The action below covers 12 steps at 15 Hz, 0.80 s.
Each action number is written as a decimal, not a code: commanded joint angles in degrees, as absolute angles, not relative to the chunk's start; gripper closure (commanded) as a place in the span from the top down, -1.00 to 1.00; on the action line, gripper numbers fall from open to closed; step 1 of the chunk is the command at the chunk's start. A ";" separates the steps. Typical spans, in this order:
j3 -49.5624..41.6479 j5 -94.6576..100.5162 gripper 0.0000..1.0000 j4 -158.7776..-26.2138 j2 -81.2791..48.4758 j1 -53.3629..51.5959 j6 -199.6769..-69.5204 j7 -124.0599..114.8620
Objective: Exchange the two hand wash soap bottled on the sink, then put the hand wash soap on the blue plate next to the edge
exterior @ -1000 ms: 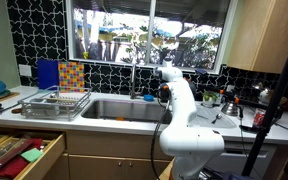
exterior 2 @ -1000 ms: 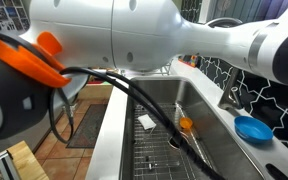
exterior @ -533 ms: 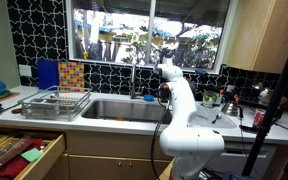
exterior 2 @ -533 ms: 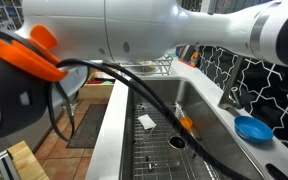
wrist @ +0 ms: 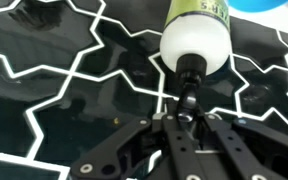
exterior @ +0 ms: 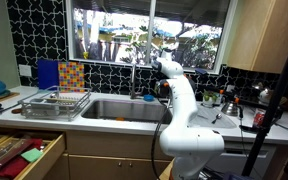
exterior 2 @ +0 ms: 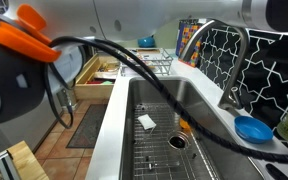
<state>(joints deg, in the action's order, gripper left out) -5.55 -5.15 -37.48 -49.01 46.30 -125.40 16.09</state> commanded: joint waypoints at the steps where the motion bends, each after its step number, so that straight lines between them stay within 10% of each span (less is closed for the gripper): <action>1: -2.09 -8.93 -0.92 -39.48 -46.49 46.94 -124.00 17.08; 12: 1.07 -9.24 -0.92 -47.48 -46.91 46.01 -127.11 20.53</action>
<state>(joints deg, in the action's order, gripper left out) 0.71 -9.05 -43.50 -48.39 45.80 -125.25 18.76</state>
